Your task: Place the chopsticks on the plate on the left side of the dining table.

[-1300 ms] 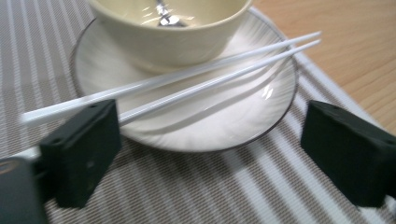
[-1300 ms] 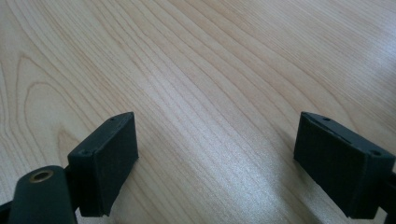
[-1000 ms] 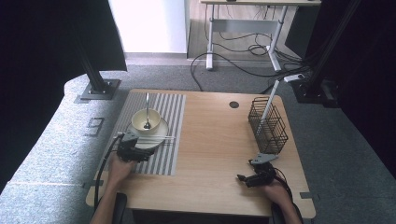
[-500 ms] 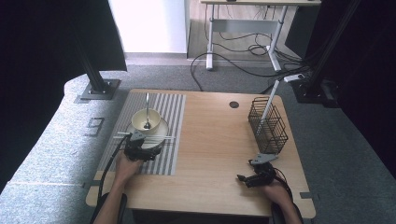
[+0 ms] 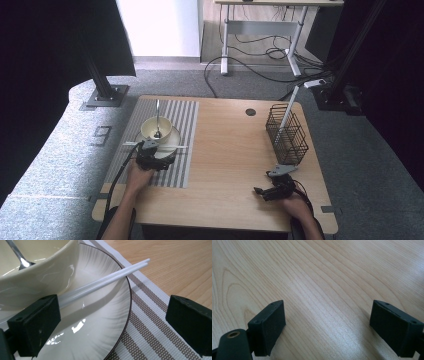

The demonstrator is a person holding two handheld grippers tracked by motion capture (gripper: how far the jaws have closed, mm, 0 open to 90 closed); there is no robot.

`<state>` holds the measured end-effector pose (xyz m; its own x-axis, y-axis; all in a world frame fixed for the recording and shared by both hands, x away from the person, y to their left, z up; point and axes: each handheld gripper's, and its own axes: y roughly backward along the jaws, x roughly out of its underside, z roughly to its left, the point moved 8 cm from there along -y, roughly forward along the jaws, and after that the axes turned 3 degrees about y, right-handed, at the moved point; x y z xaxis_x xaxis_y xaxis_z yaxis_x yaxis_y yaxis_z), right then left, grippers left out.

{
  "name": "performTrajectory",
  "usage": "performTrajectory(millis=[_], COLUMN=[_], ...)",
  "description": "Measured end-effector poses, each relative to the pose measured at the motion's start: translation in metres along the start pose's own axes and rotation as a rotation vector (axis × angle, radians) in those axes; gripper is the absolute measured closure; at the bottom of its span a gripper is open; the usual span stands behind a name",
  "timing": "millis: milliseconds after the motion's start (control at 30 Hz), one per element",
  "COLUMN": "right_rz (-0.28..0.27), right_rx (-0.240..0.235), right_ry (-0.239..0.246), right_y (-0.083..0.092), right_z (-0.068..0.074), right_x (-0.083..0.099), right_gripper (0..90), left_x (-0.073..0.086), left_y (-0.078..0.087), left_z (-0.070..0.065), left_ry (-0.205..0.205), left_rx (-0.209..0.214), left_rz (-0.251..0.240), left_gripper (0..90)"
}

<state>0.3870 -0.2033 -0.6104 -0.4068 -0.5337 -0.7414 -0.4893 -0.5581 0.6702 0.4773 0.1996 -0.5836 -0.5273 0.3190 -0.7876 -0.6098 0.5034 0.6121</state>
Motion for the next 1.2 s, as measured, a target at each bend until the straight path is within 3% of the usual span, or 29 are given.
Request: performTrajectory(millis=[633,867,1000,1200], right_rz=[0.001,0.002,0.001,0.0], right_rx=[-0.003,-0.005,-0.005,-0.005], right_ry=[0.001,0.003,0.003,0.004], right_y=[0.0,0.0,0.0,0.0], right_z=[0.001,0.001,0.001,0.001], right_x=[0.0,0.0,0.0,0.0], right_gripper=[12.5,12.5,12.5,12.5], left_x=[-0.002,-0.004,-0.003,0.003], left_y=[-0.012,0.001,0.016,0.035], left_z=[-0.014,-0.016,-0.011,0.015], left_ry=[-0.034,-0.033,-0.014,-0.002], left_rx=[0.035,0.031,-0.002,-0.123], left_rz=[0.024,0.027,0.006,0.009], left_gripper=[0.0,0.0,0.0,0.0])
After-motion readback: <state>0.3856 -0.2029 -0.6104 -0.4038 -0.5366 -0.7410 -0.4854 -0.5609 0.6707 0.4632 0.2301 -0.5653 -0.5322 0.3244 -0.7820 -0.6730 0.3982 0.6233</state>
